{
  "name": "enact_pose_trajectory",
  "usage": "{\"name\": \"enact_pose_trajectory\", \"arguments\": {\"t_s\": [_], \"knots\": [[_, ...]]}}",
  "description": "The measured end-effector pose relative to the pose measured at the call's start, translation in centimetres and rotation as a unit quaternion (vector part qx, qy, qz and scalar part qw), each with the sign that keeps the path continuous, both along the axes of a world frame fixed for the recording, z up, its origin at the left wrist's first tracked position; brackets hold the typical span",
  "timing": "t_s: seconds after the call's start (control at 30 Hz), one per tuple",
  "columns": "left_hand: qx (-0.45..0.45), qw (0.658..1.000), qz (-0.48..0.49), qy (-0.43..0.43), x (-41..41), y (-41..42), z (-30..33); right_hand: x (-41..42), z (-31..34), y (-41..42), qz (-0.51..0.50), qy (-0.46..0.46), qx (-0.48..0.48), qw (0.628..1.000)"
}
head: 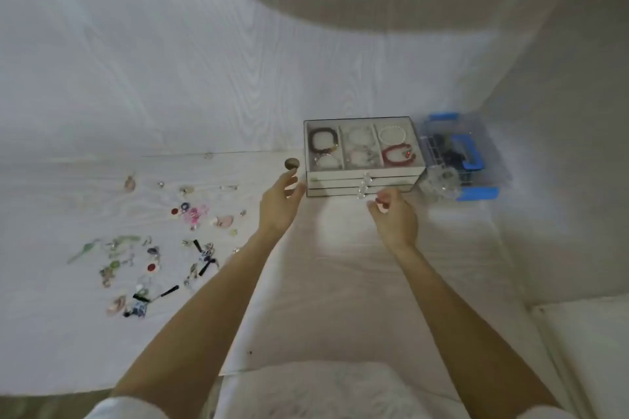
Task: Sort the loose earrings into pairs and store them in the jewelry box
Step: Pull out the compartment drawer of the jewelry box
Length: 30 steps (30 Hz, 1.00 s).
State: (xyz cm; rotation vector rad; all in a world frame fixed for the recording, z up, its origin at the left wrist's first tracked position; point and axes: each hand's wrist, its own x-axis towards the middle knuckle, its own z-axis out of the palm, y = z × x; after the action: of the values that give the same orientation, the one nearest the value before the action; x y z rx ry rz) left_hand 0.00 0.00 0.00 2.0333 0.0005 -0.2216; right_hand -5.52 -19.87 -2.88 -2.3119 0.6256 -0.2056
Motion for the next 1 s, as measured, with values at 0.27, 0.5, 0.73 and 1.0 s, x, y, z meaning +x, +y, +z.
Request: {"name": "enact_pose_trajectory", "arguments": {"t_s": [0.27, 0.5, 0.73, 1.0], "knots": [[-0.005, 0.999, 0.026, 0.028, 2.8, -1.5, -0.6, 3.8, -3.0, 1.4, -0.086, 0.019, -0.003, 0.996], [0.012, 0.999, 0.032, 0.022, 3.3, -1.5, -1.0, 2.3, -3.5, 2.2, -0.115, -0.007, -0.019, 0.993], [0.001, 0.999, 0.044, 0.025, 3.2, -1.5, -1.6, -4.0, -3.6, 1.7, -0.038, 0.028, -0.046, 0.998], [0.005, 0.999, -0.003, 0.053, 0.2, -2.1, -3.2, -3.8, -3.1, -0.4, 0.018, 0.037, -0.199, 0.979]]}}
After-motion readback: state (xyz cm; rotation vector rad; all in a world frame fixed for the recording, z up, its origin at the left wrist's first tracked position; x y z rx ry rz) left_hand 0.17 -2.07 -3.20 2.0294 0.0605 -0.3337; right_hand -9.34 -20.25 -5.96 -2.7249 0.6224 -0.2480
